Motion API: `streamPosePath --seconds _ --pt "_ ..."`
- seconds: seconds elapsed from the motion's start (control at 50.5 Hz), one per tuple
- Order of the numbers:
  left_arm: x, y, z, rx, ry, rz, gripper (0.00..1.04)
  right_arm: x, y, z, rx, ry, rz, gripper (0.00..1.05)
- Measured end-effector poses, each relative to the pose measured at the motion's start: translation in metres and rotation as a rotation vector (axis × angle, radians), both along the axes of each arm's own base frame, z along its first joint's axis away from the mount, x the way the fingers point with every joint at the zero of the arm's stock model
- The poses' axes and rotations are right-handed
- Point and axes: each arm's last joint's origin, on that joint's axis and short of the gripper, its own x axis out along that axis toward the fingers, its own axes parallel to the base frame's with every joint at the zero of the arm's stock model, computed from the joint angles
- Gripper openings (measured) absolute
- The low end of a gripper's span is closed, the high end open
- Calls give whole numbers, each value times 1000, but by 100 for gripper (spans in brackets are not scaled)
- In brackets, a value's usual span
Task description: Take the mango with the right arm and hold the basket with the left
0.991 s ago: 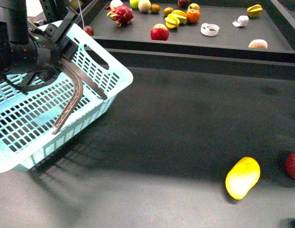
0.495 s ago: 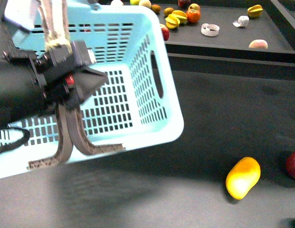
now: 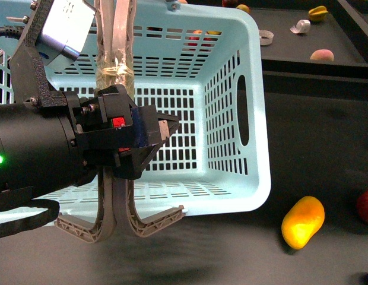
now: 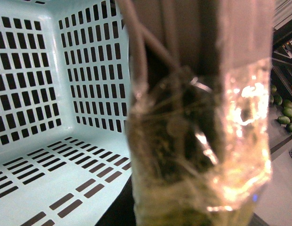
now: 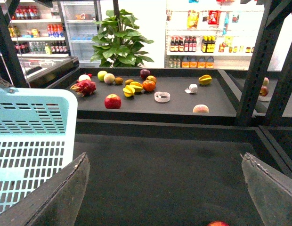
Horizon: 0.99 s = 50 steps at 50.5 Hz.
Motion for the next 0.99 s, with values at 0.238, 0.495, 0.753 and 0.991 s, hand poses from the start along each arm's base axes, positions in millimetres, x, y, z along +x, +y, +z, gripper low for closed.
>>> streamPosePath --seconds 0.238,0.495,0.753,0.991 --pt "0 0 1 7 -10 7 16 6 -4 6 -115 -30 -249 96" --pt "0 0 1 10 -15 2 16 56 -44 -12 -361 128 -367 96" --pt "0 0 1 10 -15 2 16 126 -69 -69 -522 432 -98 96" --pt "0 0 1 10 -15 3 16 156 -71 -121 -685 645 205 96"
